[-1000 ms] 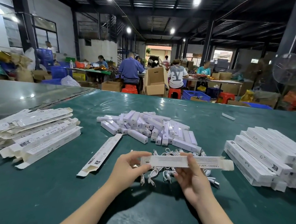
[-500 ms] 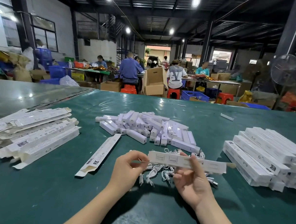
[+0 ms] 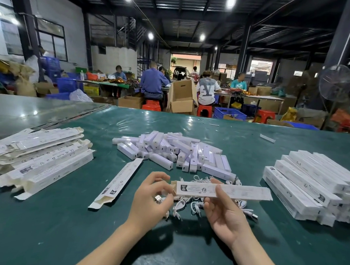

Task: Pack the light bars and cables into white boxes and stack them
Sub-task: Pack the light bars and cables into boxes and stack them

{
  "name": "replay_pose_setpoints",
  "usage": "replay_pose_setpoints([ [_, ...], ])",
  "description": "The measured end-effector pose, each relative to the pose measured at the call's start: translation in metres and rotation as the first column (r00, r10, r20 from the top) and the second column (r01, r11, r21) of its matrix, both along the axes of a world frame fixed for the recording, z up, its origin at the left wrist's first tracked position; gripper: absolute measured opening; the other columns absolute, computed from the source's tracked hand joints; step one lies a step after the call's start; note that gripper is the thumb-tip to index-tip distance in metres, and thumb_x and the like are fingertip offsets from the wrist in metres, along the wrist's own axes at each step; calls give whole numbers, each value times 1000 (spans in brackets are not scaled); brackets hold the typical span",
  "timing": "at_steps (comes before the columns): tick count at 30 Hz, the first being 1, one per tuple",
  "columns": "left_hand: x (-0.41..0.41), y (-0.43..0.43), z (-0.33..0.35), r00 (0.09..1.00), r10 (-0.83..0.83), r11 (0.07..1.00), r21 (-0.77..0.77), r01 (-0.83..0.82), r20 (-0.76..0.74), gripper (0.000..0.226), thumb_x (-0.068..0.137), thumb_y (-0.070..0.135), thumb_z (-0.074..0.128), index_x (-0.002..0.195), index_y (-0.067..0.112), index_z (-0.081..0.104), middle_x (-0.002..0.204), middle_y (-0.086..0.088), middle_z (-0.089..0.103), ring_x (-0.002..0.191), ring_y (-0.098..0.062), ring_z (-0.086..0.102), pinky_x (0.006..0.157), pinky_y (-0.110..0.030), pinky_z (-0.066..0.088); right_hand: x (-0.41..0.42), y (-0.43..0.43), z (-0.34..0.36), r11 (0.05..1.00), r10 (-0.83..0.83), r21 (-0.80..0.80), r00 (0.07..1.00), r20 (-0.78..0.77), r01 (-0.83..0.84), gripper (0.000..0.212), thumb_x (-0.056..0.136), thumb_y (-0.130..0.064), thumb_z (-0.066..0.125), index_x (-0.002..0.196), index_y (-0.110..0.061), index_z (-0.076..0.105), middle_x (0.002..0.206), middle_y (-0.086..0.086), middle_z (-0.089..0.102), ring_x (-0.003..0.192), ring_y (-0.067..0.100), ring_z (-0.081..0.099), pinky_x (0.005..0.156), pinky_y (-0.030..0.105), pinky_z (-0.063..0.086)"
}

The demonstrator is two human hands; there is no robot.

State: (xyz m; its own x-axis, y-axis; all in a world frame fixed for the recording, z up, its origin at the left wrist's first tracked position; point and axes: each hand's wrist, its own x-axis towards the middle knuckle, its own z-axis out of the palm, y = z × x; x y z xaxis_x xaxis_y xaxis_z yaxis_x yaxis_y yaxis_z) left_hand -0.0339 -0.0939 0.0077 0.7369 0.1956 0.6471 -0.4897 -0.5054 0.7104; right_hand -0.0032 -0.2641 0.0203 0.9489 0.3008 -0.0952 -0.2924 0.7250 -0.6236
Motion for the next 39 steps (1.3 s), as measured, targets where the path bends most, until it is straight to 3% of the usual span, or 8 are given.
replay_pose_setpoints([
  [6,-2,-1,2,994,98,995,1,-98,53,20,64,10,63,69,29,60,76,12,62,80,-7,58,73,-36,53,4,1,-2,1000,10,17,1000,1,-10,30,57,-9,70,87,-7,63,64,12,69,41,14,60,39,21,51],
  [11,-2,-4,2,991,119,992,-45,-117,63,46,73,-6,73,76,39,61,78,11,65,79,-5,60,74,-27,50,9,0,-6,993,63,100,998,30,-66,69,1,-11,94,67,-7,74,69,15,70,44,16,63,40,24,52],
  [15,1,-4,5,998,67,993,-100,-67,1,42,75,-6,70,69,35,65,88,13,66,89,-4,59,76,-27,51,10,2,-7,987,122,92,990,65,-128,66,10,-14,96,72,-7,76,75,18,71,52,21,67,45,28,55],
  [18,5,-4,9,991,-19,936,-350,-29,-134,30,77,-7,67,72,23,67,100,7,62,88,-3,62,63,-19,52,9,3,-7,988,150,22,985,85,-153,39,54,-16,81,90,-6,69,78,19,71,58,24,69,48,30,56],
  [21,9,-1,13,971,-143,815,-580,6,-191,24,79,-10,63,82,14,57,88,-2,62,74,-13,64,55,-18,51,11,3,-10,989,145,-40,982,121,-141,28,70,-15,56,98,-10,63,80,17,72,64,24,70,53,30,57],
  [27,8,-2,20,898,-411,626,-765,151,-159,19,81,-13,55,75,3,61,66,-4,70,62,-13,68,56,-20,54,13,0,-10,988,151,-63,976,155,-143,17,77,-16,63,91,-11,71,87,19,71,72,28,71,59,33,58],
  [31,6,-5,19,914,-354,659,-746,91,-201,13,81,-6,61,73,4,60,65,-3,70,59,-10,66,54,-19,53,14,1,-10,983,184,-47,965,187,-178,62,25,-25,96,83,-15,77,91,20,71,75,29,71,61,35,58],
  [39,3,-9,20,948,-272,661,-748,60,-165,14,82,-2,61,70,5,63,62,-2,69,56,-9,66,51,-18,51,13,3,-9,980,194,1,960,200,-199,78,20,-22,97,92,-11,71,92,21,70,77,30,70,62,36,58],
])
